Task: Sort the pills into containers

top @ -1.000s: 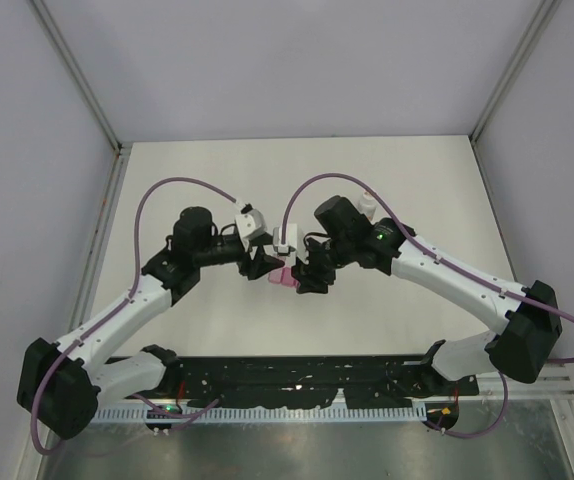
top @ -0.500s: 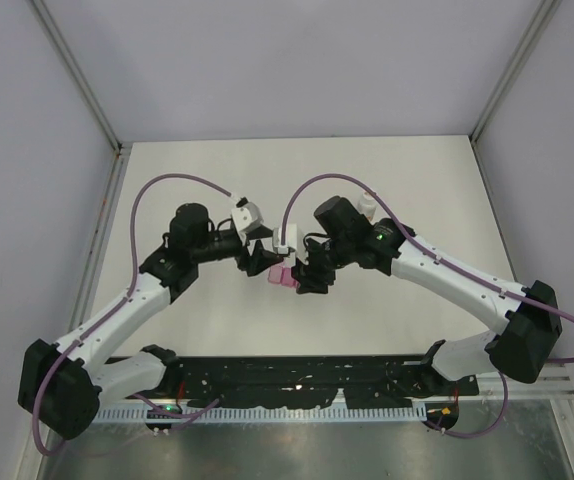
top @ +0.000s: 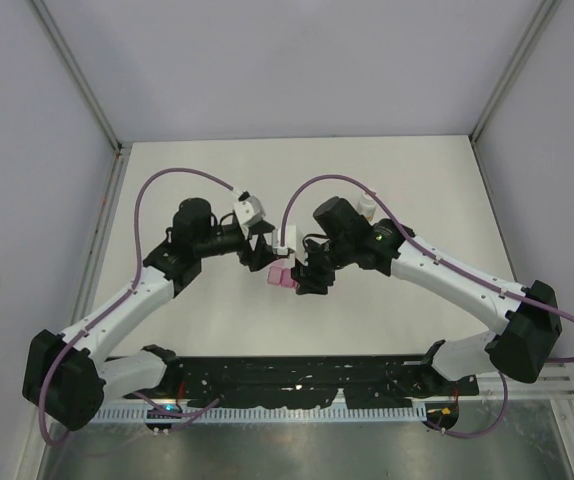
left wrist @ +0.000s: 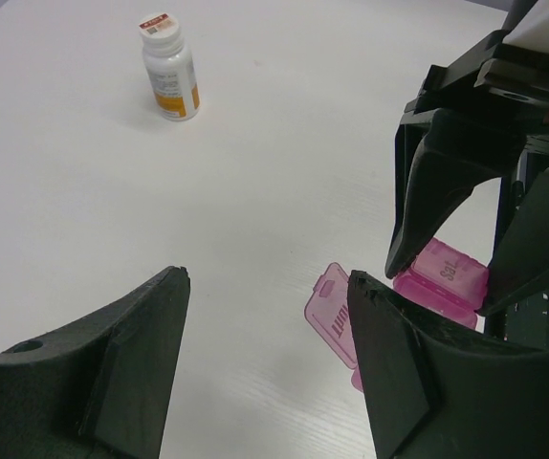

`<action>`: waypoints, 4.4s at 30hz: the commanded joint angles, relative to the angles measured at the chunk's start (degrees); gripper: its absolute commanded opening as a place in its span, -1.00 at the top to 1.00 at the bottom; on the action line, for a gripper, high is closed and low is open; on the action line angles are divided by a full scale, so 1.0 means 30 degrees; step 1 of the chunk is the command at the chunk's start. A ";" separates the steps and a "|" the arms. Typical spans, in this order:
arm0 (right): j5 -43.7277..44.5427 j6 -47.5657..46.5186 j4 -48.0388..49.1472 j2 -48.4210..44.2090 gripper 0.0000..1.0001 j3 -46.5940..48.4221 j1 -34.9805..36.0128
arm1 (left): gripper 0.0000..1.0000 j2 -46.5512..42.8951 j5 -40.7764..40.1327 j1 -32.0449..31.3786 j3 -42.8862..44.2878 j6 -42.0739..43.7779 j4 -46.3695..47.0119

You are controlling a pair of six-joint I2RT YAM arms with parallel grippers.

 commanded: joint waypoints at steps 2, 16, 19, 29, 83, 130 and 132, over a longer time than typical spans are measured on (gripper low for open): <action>-0.0092 -0.0213 0.0557 -0.0451 0.89 -0.0073 0.0104 | -0.41 0.0096 -0.0138 0.0107 0.0296 0.0359 0.0771; -0.0003 -0.0242 0.0645 -0.0509 0.89 -0.0161 0.0104 | -0.42 0.0769 -0.0343 0.0107 -0.0056 0.0857 0.1005; 0.0026 -0.0242 0.0645 -0.0480 0.89 -0.0191 0.0133 | -0.42 0.0770 -0.0285 0.0107 0.0002 0.0828 0.0976; 0.0348 -0.0184 0.0704 -0.0568 0.89 -0.0161 0.0133 | -0.42 0.0858 -0.0167 0.0107 -0.0232 0.1238 0.0566; 0.1785 -0.0913 0.1788 0.4937 0.89 0.1360 -0.3352 | -0.69 -0.6700 -0.0753 0.3095 -0.2575 0.2996 -0.3944; 0.2809 -0.0652 0.0616 1.1239 -0.37 0.3794 -0.4935 | -0.76 -0.7316 -0.0080 0.3067 -0.3161 0.2586 -0.3858; 0.2897 -0.0623 0.0616 1.1034 -0.46 0.3765 -0.4906 | -0.77 -0.7287 -0.0109 0.3096 -0.3132 0.2586 -0.3858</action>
